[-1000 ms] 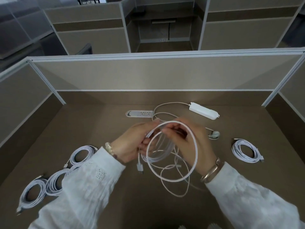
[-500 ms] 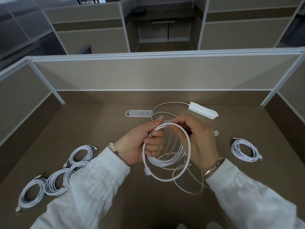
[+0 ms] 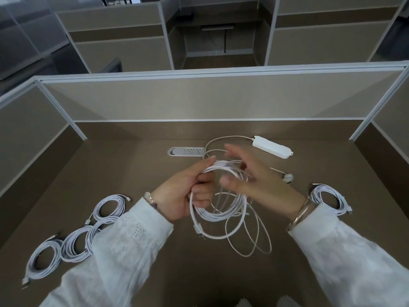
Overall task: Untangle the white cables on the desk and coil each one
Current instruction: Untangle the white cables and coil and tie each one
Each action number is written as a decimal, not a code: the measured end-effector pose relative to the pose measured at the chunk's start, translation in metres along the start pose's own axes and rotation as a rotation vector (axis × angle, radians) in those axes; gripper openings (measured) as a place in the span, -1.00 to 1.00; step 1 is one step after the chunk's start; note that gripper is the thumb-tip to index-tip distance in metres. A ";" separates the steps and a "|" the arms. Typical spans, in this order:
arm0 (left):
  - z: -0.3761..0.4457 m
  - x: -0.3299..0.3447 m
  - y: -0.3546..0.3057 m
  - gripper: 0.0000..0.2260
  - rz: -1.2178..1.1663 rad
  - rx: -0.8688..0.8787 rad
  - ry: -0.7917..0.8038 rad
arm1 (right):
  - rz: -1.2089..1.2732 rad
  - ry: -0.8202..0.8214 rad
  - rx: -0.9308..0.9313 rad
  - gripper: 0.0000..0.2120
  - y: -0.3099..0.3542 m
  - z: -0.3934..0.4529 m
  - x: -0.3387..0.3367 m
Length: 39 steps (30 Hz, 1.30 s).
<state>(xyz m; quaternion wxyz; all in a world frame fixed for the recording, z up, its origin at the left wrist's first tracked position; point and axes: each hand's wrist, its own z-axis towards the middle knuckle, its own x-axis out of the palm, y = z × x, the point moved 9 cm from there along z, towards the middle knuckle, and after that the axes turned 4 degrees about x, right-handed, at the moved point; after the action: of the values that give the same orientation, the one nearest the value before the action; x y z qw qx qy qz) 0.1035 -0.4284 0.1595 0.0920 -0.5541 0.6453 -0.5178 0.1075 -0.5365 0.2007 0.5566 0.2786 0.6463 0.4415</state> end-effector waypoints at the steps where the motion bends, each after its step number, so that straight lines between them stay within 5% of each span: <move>1: 0.001 -0.002 0.002 -0.53 0.006 -0.008 -0.013 | -0.113 0.047 -0.023 -0.27 -0.001 0.003 0.004; 3: 0.002 -0.003 0.008 -0.52 0.011 -0.024 0.006 | -0.218 0.046 -0.076 -0.50 -0.003 0.009 0.003; 8: 0.001 0.002 0.017 -0.51 -0.069 -0.069 0.060 | -0.078 0.046 -0.073 -0.68 -0.011 0.013 0.000; 14: -0.013 0.015 0.006 -0.65 -0.245 -0.176 0.412 | 0.245 0.083 -0.011 -0.78 -0.023 0.011 0.004; 19: -0.016 -0.023 -0.032 -0.67 -0.272 -0.015 0.399 | 0.385 0.068 0.144 -0.59 -0.066 0.005 -0.002; 23: -0.022 -0.051 -0.069 -0.55 -0.430 0.118 0.425 | 0.402 0.083 0.263 -0.88 -0.107 -0.002 0.007; 27: -0.029 -0.069 -0.089 -0.55 -0.502 0.186 0.453 | 0.080 0.177 0.297 -0.84 -0.121 -0.007 0.020; 29: -0.027 -0.074 -0.096 -0.58 -0.480 0.240 0.361 | -0.042 0.190 0.282 -0.83 -0.121 -0.008 0.023; 34: -0.023 -0.089 -0.100 -0.57 -0.246 0.461 -0.168 | -0.439 0.019 0.117 -0.80 -0.077 -0.006 0.020; 39: -0.014 -0.083 -0.094 -0.59 -0.069 0.532 -0.304 | -0.238 -0.016 0.014 -0.94 -0.019 -0.018 0.042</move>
<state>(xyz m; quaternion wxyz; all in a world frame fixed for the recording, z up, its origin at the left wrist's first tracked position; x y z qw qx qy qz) 0.1824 -0.3386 0.2002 0.3116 -0.6034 0.4466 -0.5825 0.0835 -0.5136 0.1643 0.6084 0.2073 0.6734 0.3653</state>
